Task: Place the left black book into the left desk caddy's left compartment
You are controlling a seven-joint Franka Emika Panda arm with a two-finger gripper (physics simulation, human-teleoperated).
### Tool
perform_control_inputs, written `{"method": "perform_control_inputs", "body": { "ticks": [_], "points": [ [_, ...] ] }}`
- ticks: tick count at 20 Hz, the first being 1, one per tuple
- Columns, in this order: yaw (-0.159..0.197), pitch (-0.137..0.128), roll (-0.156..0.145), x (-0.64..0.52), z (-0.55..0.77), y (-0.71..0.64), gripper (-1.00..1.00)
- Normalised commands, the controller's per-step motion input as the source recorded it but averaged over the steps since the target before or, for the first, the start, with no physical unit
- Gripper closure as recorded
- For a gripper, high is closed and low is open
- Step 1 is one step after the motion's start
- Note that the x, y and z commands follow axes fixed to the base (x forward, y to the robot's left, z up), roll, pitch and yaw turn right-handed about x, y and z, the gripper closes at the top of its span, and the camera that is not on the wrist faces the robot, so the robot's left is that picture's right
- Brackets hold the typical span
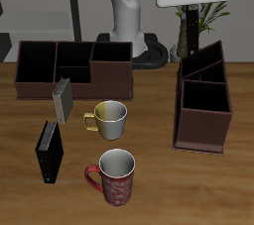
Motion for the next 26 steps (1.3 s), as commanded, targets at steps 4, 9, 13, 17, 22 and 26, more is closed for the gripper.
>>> {"method": "perform_control_inputs", "body": {
  "ticks": [4,9,13,17,22,26],
  "points": [
    [0.013,0.013,0.020,-0.56,-0.17,0.07,1.00],
    [0.040,0.039,0.013,-0.34,-0.26,0.16,1.00],
    [0.044,0.016,-0.011,-0.29,-0.12,0.17,1.00],
    [0.010,0.004,0.010,-0.28,-0.03,0.17,1.00],
    [0.037,-0.021,0.042,-0.27,0.00,0.21,1.00],
    [0.016,0.014,0.046,-0.23,-0.06,0.22,1.00]
  ]
}}
